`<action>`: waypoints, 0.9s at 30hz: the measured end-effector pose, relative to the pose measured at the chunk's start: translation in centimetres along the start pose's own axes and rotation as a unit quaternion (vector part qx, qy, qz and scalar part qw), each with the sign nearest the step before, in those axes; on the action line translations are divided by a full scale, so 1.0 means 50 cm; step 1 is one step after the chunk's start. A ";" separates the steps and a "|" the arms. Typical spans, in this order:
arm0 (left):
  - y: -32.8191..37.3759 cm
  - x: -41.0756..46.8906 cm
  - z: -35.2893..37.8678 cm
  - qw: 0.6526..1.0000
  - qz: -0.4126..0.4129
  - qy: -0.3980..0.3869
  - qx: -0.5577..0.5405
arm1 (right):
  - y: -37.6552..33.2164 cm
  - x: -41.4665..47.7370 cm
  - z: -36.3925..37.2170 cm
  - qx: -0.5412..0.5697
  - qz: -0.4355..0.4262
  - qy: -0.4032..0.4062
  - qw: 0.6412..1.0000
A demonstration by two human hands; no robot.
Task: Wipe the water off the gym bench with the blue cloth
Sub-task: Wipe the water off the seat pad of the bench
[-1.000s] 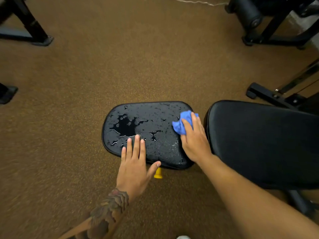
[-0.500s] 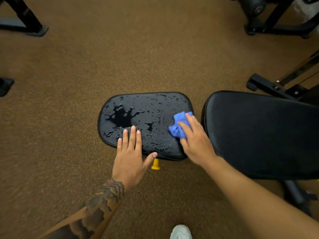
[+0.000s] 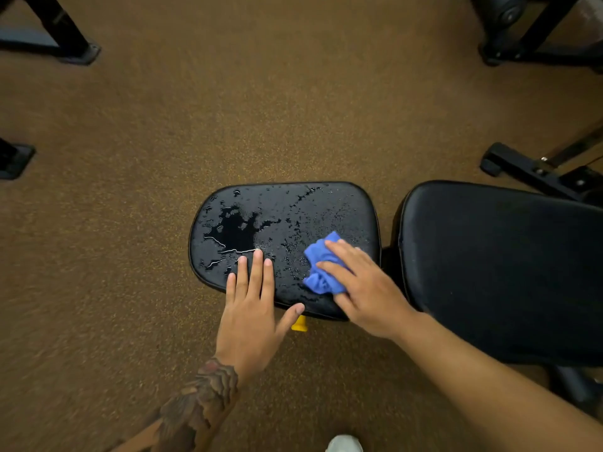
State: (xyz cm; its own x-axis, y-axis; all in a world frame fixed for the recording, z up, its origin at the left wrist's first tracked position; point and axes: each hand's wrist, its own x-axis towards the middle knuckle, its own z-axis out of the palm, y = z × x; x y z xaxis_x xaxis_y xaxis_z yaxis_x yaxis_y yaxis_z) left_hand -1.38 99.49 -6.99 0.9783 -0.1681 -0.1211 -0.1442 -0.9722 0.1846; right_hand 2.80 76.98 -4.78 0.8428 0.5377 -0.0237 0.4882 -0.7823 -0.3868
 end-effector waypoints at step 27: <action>0.000 -0.001 -0.001 1.000 -0.006 -0.009 -0.007 | 0.048 0.212 -0.007 -0.019 0.230 0.126 0.965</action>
State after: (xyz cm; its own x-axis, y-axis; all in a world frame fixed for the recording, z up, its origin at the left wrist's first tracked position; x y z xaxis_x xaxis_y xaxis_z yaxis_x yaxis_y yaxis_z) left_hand -1.42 99.49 -6.94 0.9772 -0.1595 -0.1403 -0.1305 -0.9718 0.1964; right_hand 12.98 80.70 -5.62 0.9983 0.0401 0.0422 0.0525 -0.9333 -0.3552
